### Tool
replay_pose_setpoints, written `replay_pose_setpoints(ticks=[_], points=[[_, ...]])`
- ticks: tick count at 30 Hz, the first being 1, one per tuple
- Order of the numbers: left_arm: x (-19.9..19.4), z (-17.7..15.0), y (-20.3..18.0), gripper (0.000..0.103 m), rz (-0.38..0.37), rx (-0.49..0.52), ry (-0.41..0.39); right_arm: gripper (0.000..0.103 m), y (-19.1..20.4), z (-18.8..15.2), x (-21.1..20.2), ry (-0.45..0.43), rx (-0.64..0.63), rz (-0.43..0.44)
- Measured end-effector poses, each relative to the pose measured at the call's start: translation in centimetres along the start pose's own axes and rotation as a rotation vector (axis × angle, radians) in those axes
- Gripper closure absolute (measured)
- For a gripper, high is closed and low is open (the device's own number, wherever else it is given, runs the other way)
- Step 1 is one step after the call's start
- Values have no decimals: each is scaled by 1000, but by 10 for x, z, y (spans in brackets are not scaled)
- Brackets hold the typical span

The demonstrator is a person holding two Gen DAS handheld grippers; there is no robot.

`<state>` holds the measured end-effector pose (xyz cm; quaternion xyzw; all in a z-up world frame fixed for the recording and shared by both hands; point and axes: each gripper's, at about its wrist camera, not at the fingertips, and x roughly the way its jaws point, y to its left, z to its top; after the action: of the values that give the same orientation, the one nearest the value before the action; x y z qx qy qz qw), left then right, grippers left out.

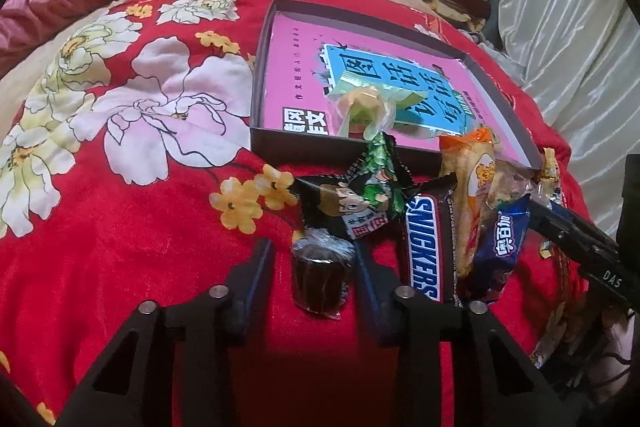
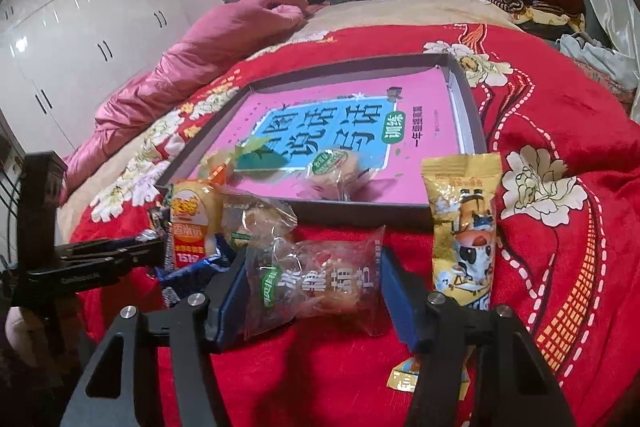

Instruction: Organize snacks

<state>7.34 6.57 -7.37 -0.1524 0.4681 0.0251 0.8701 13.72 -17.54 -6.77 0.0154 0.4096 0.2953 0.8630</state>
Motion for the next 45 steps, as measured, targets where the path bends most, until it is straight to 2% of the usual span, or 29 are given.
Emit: replay_pose_setpoints(ticks=[2, 14, 20, 28, 45], points=[[0, 0, -1, 75, -10, 7, 5, 42, 1, 0, -4, -12, -2, 2], [-11, -2, -4, 75, -35, -5, 15, 42, 5, 7, -20, -90, -17, 28], [-23, 0, -3, 75, -33, -8, -13, 42, 7, 8, -24, -109, -26, 33], [-45, 10, -8, 75, -26, 15, -92, 42, 9, 11, -29, -142, -33, 46], [-52, 25, -4, 75, -31, -10, -144, 42, 20, 24, -29, -184, -71, 74]])
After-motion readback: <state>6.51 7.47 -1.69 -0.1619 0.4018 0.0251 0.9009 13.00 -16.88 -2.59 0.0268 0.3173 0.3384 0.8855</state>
